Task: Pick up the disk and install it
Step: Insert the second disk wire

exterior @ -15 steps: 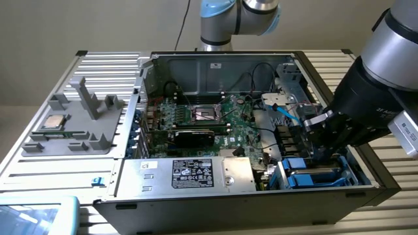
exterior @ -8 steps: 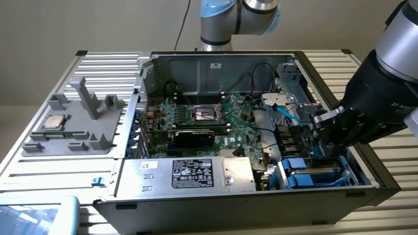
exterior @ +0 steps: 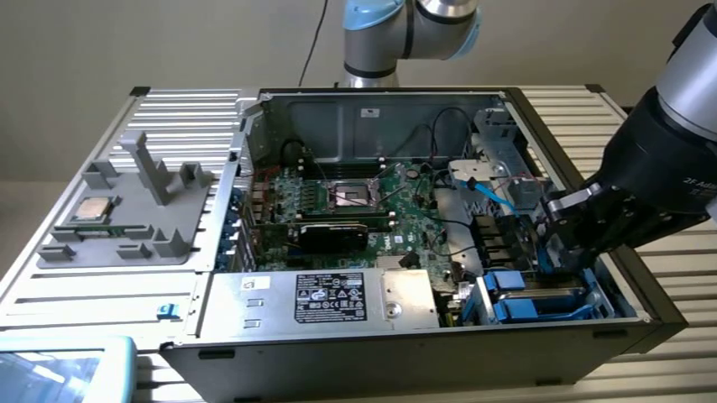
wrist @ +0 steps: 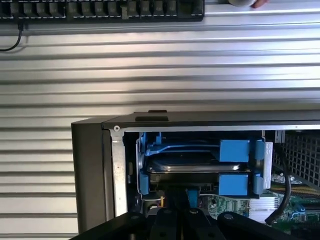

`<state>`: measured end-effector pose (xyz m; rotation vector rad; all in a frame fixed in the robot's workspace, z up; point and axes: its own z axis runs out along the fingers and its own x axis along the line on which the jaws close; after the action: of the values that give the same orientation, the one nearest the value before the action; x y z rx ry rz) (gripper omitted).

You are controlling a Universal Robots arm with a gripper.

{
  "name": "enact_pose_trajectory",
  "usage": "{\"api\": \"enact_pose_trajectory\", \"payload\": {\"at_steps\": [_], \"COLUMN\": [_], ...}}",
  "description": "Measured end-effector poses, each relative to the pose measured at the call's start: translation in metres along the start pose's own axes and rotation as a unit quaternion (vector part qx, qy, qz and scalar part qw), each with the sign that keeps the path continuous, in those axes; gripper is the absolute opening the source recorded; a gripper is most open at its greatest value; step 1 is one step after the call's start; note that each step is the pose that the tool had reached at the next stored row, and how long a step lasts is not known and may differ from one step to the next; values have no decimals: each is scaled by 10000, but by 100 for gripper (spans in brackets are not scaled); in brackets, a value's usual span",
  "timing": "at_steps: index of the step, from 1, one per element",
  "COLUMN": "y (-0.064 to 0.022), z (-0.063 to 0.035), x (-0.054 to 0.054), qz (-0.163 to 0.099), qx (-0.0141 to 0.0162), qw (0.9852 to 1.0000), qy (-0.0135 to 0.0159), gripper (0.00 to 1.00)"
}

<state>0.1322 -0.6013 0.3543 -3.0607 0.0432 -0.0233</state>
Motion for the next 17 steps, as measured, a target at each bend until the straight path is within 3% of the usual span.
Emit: {"api": "enact_pose_trajectory", "payload": {"at_steps": [17], "y": [14], "z": [135], "x": [-2], "qz": [-7], "qx": [-1], "qw": [10000], "qy": [-19], "gripper": [11]}}
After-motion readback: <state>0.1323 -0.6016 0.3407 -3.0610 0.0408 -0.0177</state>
